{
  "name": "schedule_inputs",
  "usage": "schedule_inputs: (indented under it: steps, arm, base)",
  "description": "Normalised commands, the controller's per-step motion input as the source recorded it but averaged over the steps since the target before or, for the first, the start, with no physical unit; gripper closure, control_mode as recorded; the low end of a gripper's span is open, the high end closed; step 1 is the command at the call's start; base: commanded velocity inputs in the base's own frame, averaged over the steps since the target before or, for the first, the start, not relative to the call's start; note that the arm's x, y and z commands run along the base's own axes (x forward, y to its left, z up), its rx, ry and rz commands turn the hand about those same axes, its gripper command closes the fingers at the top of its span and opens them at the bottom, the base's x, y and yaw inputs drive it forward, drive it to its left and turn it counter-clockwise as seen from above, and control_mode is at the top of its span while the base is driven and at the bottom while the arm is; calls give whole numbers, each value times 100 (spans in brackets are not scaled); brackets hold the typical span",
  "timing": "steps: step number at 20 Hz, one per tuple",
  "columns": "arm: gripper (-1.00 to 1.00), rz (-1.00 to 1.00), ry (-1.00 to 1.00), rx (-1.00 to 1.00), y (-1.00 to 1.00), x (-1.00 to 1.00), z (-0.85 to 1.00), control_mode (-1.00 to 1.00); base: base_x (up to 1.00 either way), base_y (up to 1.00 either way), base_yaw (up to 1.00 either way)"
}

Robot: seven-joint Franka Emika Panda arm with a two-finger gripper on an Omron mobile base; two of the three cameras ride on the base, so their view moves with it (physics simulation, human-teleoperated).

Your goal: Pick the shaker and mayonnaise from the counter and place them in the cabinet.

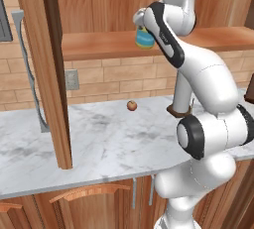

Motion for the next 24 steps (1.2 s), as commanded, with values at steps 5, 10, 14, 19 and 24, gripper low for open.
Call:
schedule_inputs:
  steps: [5, 10, 14, 19, 24]
  arm:
    - [-100, 0, 0, 0, 4, 23, -14, -100]
    - [-100, 0, -3, -4, 0, 0, 0, -100]
    - [-100, 0, -7, 0, 0, -12, 5, -100]
    - [-100, 0, -10, 0, 0, -45, 2, -100]
    - [-100, 0, -12, 0, 0, -88, 0, -100]
  base:
    - [0, 0, 0]
    - [0, 0, 0]
    - [0, 0, 0]
    - [0, 0, 0]
    - [0, 0, 0]
